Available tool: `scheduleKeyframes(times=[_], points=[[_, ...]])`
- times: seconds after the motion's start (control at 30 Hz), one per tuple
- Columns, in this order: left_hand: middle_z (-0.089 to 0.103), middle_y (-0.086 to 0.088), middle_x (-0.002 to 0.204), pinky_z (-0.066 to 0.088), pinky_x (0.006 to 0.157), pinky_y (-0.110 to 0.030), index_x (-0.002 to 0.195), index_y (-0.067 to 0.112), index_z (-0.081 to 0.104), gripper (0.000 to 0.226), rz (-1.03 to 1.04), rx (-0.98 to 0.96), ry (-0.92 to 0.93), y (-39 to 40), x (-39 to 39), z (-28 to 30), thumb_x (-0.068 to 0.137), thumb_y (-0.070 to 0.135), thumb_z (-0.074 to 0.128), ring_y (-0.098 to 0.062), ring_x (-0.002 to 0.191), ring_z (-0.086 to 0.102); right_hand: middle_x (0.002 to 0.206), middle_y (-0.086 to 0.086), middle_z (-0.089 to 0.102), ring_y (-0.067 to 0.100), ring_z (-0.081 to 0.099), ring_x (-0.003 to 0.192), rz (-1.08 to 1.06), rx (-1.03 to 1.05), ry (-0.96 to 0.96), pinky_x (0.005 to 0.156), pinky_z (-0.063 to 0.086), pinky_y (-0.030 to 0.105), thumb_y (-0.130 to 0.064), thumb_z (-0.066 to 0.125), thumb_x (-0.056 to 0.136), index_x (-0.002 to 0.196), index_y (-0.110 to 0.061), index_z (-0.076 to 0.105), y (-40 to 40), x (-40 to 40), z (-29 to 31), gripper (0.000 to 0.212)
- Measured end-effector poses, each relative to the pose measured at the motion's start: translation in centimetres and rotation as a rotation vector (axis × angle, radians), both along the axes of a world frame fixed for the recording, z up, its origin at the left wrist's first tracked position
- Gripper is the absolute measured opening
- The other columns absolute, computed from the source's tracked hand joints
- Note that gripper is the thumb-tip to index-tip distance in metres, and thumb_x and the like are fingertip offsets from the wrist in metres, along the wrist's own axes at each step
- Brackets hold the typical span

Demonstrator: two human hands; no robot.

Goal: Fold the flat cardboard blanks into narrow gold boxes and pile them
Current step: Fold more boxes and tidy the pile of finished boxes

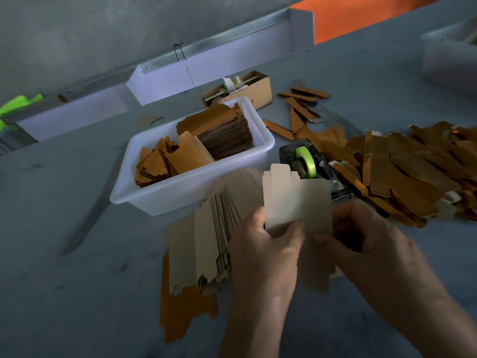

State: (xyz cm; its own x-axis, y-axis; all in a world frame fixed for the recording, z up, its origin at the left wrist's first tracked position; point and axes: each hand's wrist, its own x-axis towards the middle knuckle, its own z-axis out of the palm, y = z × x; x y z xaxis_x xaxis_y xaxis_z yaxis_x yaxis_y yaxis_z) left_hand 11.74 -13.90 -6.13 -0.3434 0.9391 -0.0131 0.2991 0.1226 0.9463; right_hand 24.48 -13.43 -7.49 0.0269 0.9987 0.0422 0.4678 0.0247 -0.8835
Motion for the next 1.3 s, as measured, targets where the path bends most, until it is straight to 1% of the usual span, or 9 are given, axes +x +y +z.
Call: scheduleKeyframes(times=[0.1,0.17,0.4,0.5,0.6,0.77,0.93,1.07,1.3], points=[[0.072,0.005,0.072,0.059,0.059,-0.037,0.075,0.025,0.069,0.012,0.009,0.021,0.019,-0.1,0.3,0.0,0.075,0.016,0.077,-0.009,0.064,0.067,0.061,-0.010,0.058,-0.005,0.055,0.066,-0.044,0.060,0.001,0.052,0.042,0.009,-0.041,0.064,0.065,0.074,-0.030,0.050,-0.8,-1.0,0.4,0.020],[0.071,0.004,0.069,0.059,0.058,-0.040,0.073,0.023,0.069,0.011,0.003,0.033,0.031,-0.2,0.4,-0.1,0.076,0.016,0.076,-0.010,0.062,0.067,0.062,-0.007,0.061,0.003,0.059,0.058,0.005,0.028,0.055,0.050,0.046,0.016,-0.037,0.067,0.068,0.075,-0.031,0.049,-1.0,-1.3,0.5,0.020],[0.070,-0.001,0.068,0.053,0.054,-0.034,0.082,0.021,0.070,0.013,-0.173,-0.071,-0.054,-0.4,-0.4,0.8,0.088,0.030,0.064,-0.018,0.064,0.068,0.083,0.006,0.072,0.017,0.072,0.080,0.321,-0.177,0.598,0.070,0.056,0.020,-0.046,0.062,0.082,0.092,-0.012,0.059,-1.0,0.1,1.5,0.036],[0.065,-0.001,0.068,0.054,0.064,-0.036,0.076,0.015,0.065,0.043,-0.357,-0.050,0.042,-0.6,-0.4,1.4,0.088,0.055,0.052,-0.017,0.066,0.064,0.085,0.001,0.074,0.013,0.072,0.080,0.280,-0.149,0.521,0.068,0.056,0.019,-0.047,0.056,0.070,0.094,-0.013,0.060,-0.7,0.2,1.3,0.042],[0.060,0.007,0.065,0.047,0.053,-0.022,0.072,0.024,0.060,0.041,-0.447,-0.028,0.103,-1.0,-0.4,2.1,0.080,0.063,0.056,-0.004,0.058,0.059,0.090,-0.002,0.074,0.012,0.071,0.081,0.282,-0.137,0.437,0.069,0.058,0.026,-0.052,0.054,0.065,0.098,-0.018,0.060,-0.4,0.5,1.1,0.048],[0.070,-0.006,0.081,0.054,0.072,-0.048,0.092,0.029,0.066,0.008,-0.334,-0.149,0.042,-1.0,-0.5,1.3,0.093,0.032,0.058,-0.022,0.075,0.067,0.070,-0.004,0.071,0.010,0.068,0.063,0.161,-0.128,0.394,0.057,0.056,0.027,-0.053,0.058,0.055,0.081,-0.019,0.063,0.0,0.4,0.6,0.043],[0.073,0.011,0.097,0.054,0.088,-0.043,0.109,0.035,0.061,0.027,-0.390,-0.206,-0.111,-1.1,-0.7,1.3,0.083,0.033,0.068,-0.009,0.094,0.069,0.084,-0.005,0.071,0.011,0.068,0.078,0.152,-0.172,0.484,0.075,0.053,0.037,-0.057,0.061,0.059,0.090,-0.025,0.069,0.2,0.8,0.0,0.046],[0.073,0.010,0.088,0.054,0.076,-0.031,0.097,0.031,0.066,0.011,-0.366,-0.170,-0.069,-1.0,-0.7,1.1,0.086,0.029,0.066,-0.007,0.083,0.069,0.084,0.006,0.073,0.019,0.071,0.080,0.080,-0.245,0.677,0.086,0.052,0.046,-0.038,0.061,0.067,0.088,-0.020,0.073,0.3,0.2,0.0,0.031],[0.071,0.021,0.081,0.051,0.063,-0.010,0.075,0.042,0.066,0.017,-0.211,-0.102,-0.036,-1.0,-0.2,0.9,0.087,0.031,0.063,0.004,0.080,0.067,0.078,0.005,0.072,0.018,0.069,0.076,0.011,-0.309,0.759,0.084,0.052,0.045,-0.037,0.058,0.068,0.088,-0.021,0.072,0.4,-0.8,-0.4,0.029]])
